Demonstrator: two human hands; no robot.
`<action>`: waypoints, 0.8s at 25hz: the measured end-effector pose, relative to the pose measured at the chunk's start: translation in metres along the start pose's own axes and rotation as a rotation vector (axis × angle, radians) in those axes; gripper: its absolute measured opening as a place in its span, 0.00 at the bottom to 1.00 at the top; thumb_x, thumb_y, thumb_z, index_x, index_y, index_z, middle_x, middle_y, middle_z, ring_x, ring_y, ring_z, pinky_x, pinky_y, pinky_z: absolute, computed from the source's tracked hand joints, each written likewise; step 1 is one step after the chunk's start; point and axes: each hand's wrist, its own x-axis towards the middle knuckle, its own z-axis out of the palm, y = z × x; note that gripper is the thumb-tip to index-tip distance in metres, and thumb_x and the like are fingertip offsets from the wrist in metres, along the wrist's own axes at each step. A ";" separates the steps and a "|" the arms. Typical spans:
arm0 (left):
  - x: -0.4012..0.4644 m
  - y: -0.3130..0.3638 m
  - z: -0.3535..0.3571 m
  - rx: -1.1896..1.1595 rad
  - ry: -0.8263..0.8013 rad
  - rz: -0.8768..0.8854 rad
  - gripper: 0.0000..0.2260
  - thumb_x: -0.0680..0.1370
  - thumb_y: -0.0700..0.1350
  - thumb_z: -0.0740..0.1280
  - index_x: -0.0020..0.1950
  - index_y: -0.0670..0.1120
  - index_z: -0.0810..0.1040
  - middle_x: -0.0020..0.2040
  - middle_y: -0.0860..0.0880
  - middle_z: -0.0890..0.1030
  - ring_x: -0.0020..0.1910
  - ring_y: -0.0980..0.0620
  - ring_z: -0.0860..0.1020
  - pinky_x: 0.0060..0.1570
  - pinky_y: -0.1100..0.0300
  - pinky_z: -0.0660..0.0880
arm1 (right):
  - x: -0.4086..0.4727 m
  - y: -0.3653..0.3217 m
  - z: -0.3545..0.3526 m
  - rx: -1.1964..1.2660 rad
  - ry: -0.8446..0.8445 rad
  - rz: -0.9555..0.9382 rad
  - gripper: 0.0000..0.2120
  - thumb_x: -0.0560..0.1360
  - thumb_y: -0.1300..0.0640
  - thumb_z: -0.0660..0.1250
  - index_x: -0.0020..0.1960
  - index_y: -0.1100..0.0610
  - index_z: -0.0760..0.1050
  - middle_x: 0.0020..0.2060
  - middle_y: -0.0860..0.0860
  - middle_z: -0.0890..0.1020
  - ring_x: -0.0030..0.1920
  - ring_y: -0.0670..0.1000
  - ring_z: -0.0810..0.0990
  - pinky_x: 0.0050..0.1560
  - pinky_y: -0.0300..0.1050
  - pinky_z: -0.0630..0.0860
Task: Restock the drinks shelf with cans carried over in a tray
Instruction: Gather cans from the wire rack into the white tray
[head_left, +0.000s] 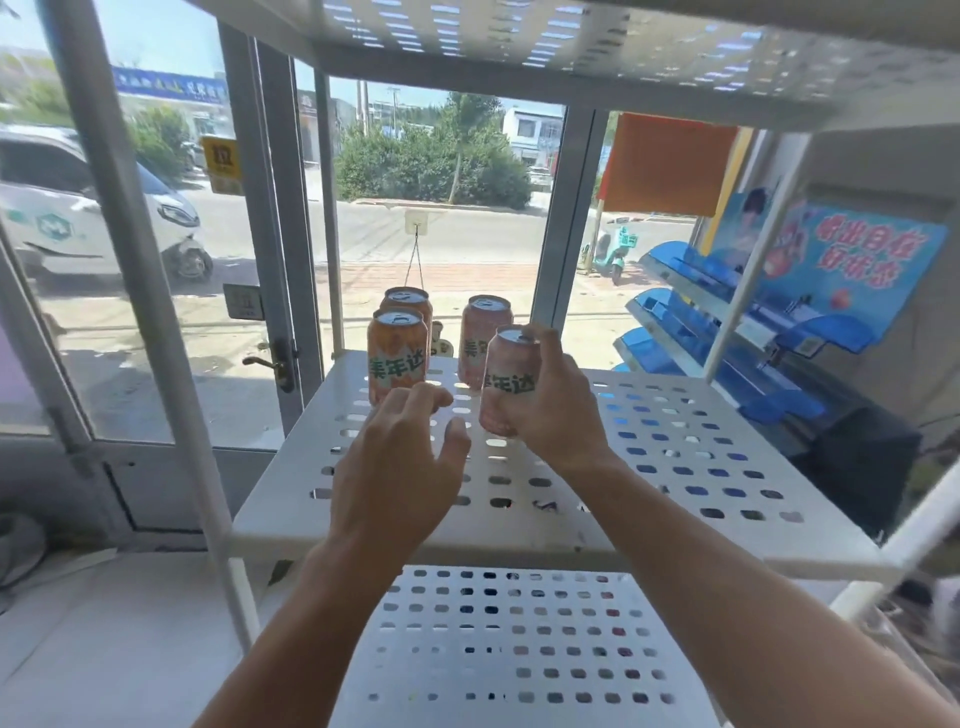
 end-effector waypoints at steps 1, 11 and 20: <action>0.000 0.005 0.001 -0.011 -0.008 0.022 0.13 0.79 0.52 0.63 0.62 0.50 0.75 0.60 0.51 0.78 0.53 0.50 0.78 0.46 0.54 0.75 | -0.008 0.002 -0.010 0.016 0.011 -0.007 0.33 0.67 0.49 0.77 0.65 0.42 0.62 0.54 0.52 0.77 0.50 0.53 0.79 0.48 0.54 0.80; -0.039 0.089 0.026 -0.149 -0.094 0.157 0.12 0.79 0.52 0.63 0.61 0.51 0.74 0.60 0.52 0.78 0.53 0.50 0.78 0.49 0.51 0.76 | -0.102 0.018 -0.140 0.061 0.064 0.039 0.32 0.68 0.50 0.77 0.66 0.42 0.64 0.53 0.43 0.77 0.50 0.47 0.80 0.48 0.43 0.77; -0.107 0.199 0.055 -0.268 -0.240 0.269 0.11 0.78 0.53 0.63 0.59 0.53 0.75 0.58 0.55 0.78 0.53 0.51 0.78 0.48 0.53 0.75 | -0.201 0.045 -0.255 0.060 0.127 0.207 0.34 0.67 0.46 0.78 0.66 0.35 0.62 0.52 0.37 0.78 0.48 0.37 0.79 0.46 0.34 0.76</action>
